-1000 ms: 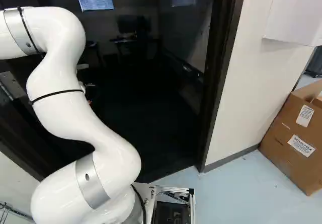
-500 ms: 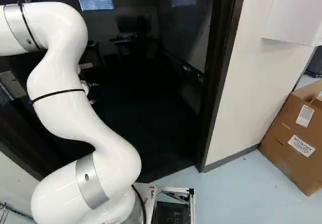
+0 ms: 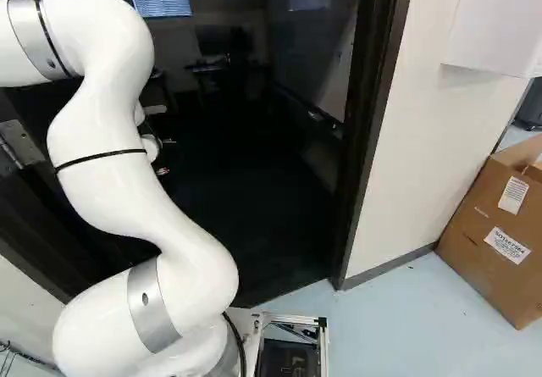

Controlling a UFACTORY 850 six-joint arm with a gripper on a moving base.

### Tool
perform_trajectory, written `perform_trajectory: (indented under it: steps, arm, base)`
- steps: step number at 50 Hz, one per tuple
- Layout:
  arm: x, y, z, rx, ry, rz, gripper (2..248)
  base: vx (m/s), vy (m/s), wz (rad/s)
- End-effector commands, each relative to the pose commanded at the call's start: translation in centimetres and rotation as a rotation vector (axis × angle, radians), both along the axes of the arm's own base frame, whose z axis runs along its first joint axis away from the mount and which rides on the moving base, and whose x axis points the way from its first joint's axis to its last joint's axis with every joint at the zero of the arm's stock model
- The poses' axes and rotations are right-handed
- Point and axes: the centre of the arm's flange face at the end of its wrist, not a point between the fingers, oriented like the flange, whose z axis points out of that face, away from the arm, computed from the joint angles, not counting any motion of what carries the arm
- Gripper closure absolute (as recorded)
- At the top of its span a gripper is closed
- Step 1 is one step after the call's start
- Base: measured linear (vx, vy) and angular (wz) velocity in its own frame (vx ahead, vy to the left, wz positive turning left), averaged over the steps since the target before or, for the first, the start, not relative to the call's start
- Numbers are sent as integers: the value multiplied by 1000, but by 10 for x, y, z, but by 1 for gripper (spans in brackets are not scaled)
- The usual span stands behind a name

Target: Open the door and move inside

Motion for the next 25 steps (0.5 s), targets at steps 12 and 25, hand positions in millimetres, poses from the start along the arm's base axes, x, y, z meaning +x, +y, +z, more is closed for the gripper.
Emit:
perform_trajectory:
  steps: [12, 25]
  arm:
    - [2, -19, 1, -4, 6, -26, 3]
    - [3, -40, 3, -9, 12, -57, 3]
  base:
    - [0, 0, 0]
    - [0, 0, 0]
